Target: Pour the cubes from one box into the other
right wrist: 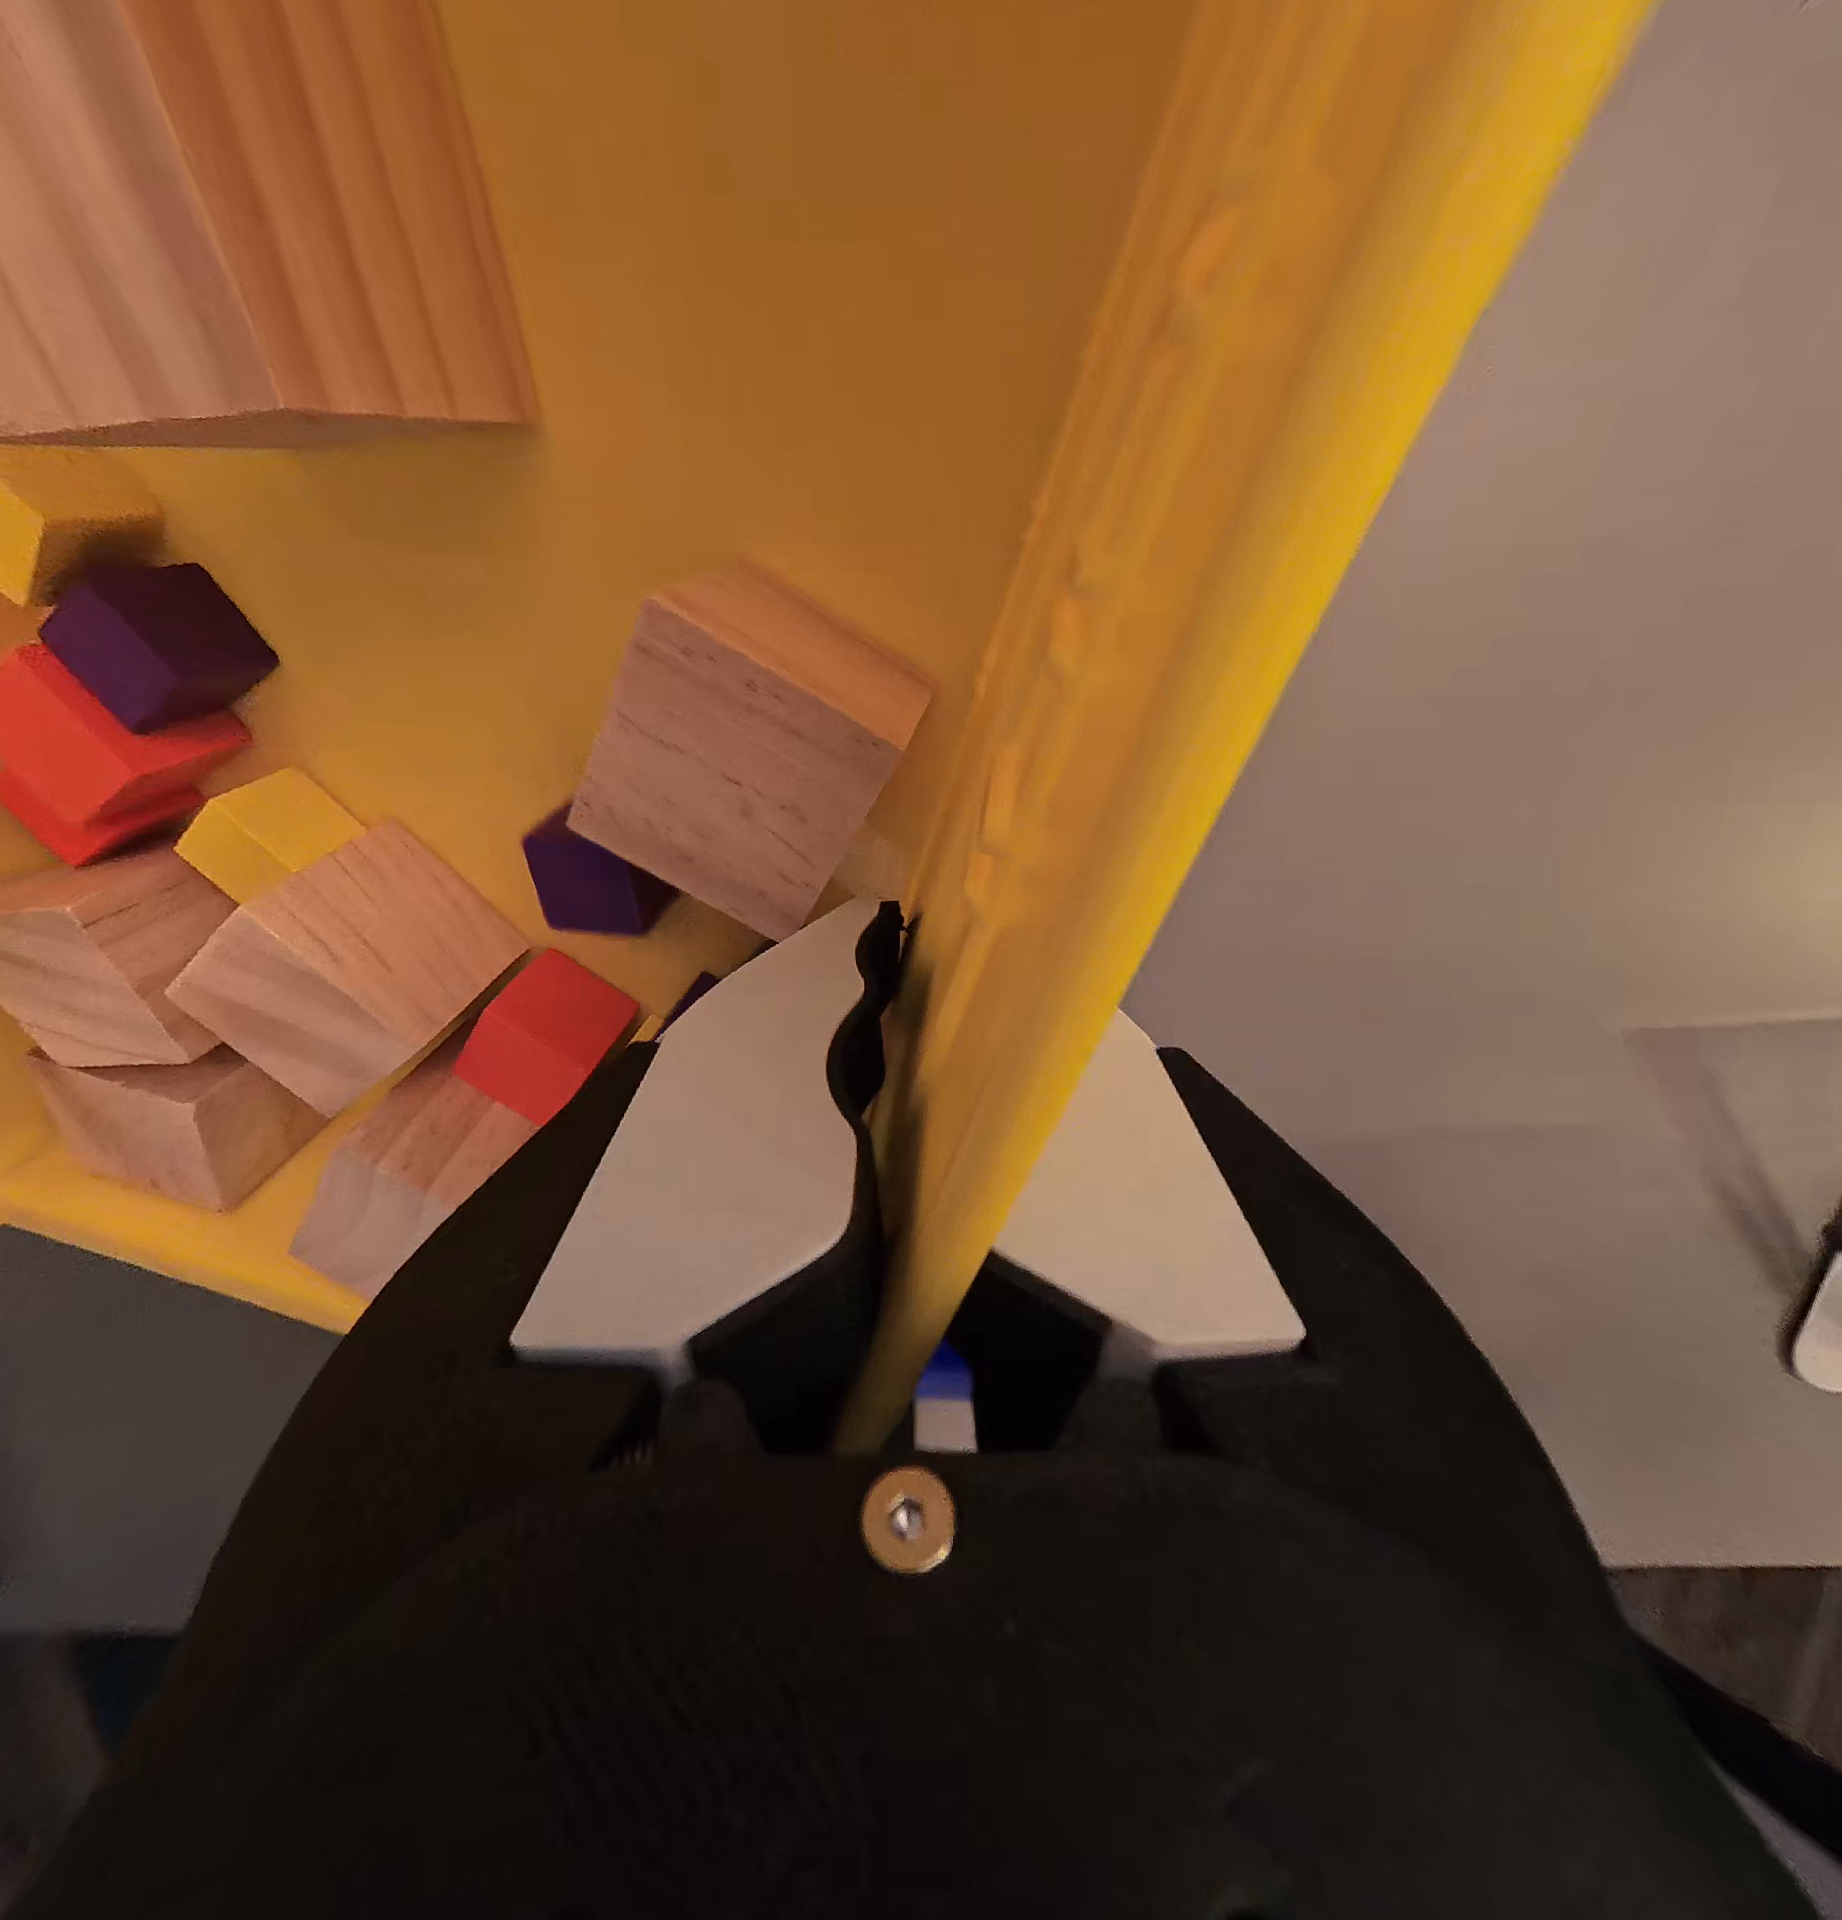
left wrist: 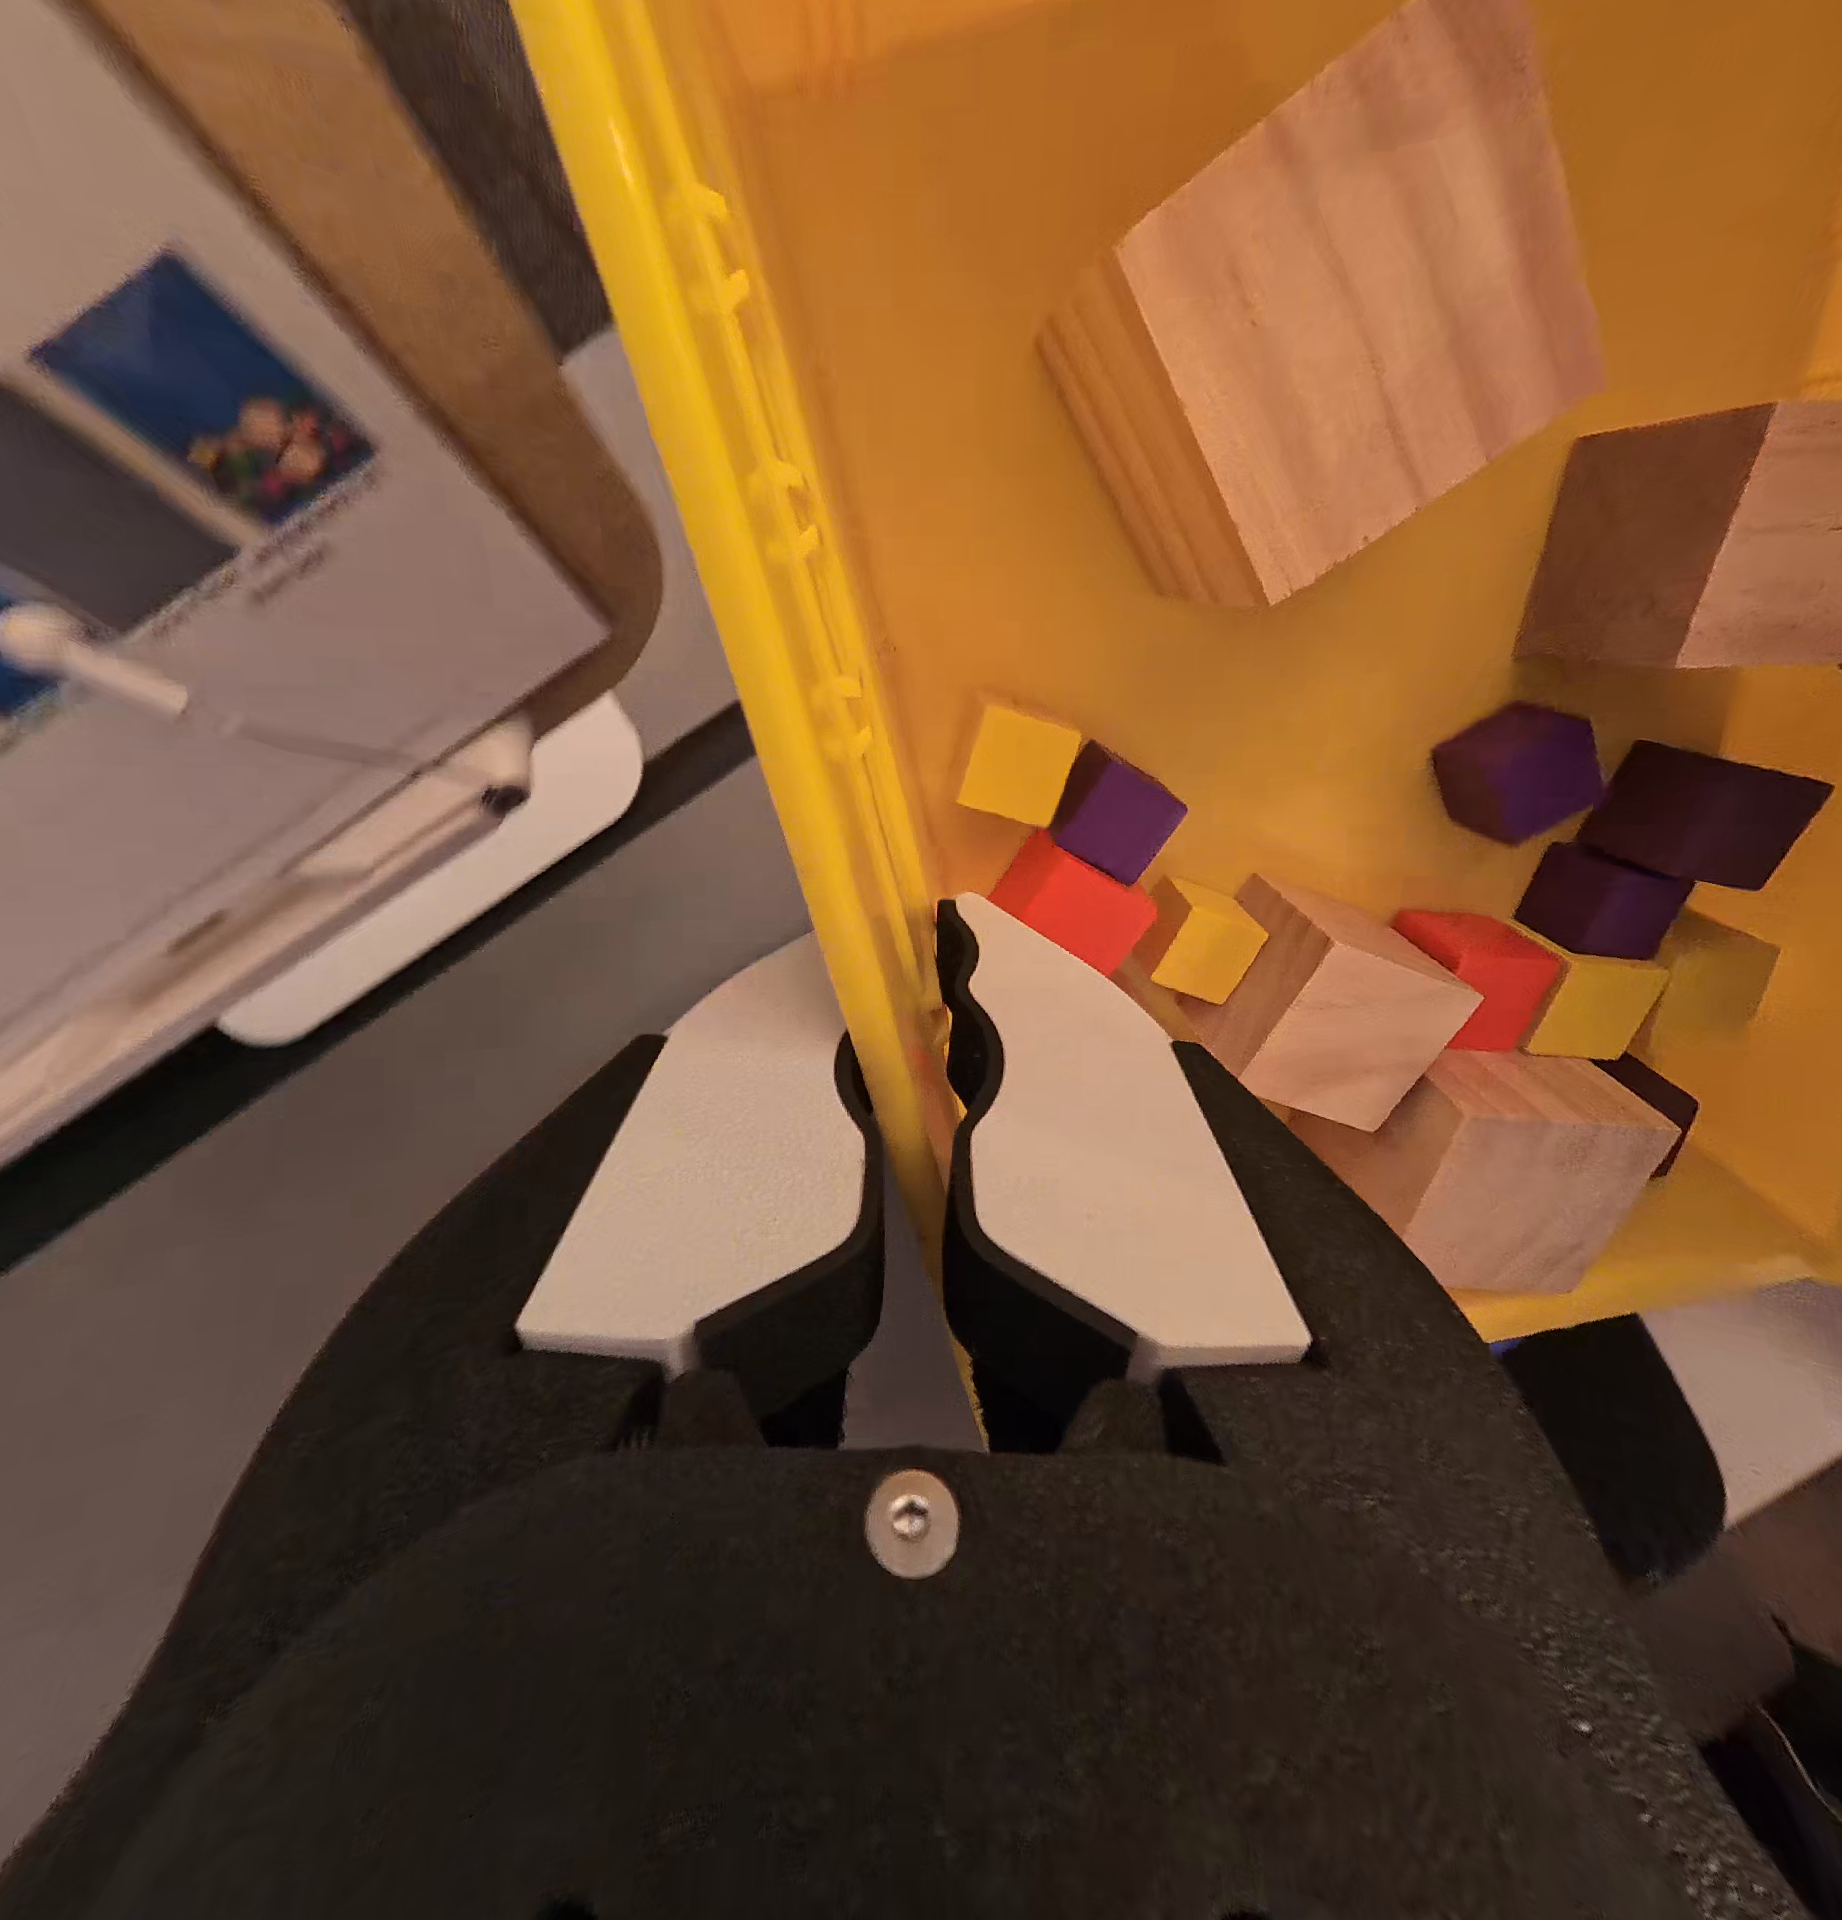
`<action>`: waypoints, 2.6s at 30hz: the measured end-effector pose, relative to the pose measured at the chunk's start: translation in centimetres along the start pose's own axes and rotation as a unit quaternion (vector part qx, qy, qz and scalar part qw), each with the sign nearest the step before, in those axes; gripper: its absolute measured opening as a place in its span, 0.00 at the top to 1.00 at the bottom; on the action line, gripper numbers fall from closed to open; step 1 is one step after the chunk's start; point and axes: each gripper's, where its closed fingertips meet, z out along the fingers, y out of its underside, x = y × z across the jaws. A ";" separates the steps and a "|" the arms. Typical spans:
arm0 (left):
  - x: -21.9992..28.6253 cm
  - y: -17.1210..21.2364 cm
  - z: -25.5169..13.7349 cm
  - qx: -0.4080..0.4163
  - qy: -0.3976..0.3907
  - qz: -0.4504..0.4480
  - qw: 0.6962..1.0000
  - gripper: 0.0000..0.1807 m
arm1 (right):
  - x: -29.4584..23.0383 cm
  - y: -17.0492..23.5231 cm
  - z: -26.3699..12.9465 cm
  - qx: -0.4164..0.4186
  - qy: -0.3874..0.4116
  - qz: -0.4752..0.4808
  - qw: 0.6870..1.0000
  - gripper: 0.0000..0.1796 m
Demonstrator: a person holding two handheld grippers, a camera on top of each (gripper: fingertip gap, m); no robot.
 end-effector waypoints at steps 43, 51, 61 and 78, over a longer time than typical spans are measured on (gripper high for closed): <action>5.8 -3.8 0.0 0.374 -0.057 0.096 0.921 0.97 | 6.7 0.4 -1.5 0.373 0.115 0.018 0.921 0.98; 6.4 -3.9 -1.4 0.428 -0.053 0.106 0.896 0.97 | 6.7 0.9 -2.7 0.432 0.130 0.027 0.892 0.98; 6.7 -3.9 -2.7 0.487 -0.049 0.100 0.867 0.97 | 6.6 1.1 -4.4 0.489 0.152 0.018 0.859 0.98; 7.0 -3.2 -2.0 0.492 -0.044 0.086 0.865 0.97 | 6.6 2.0 -4.8 0.489 0.181 0.014 0.853 0.98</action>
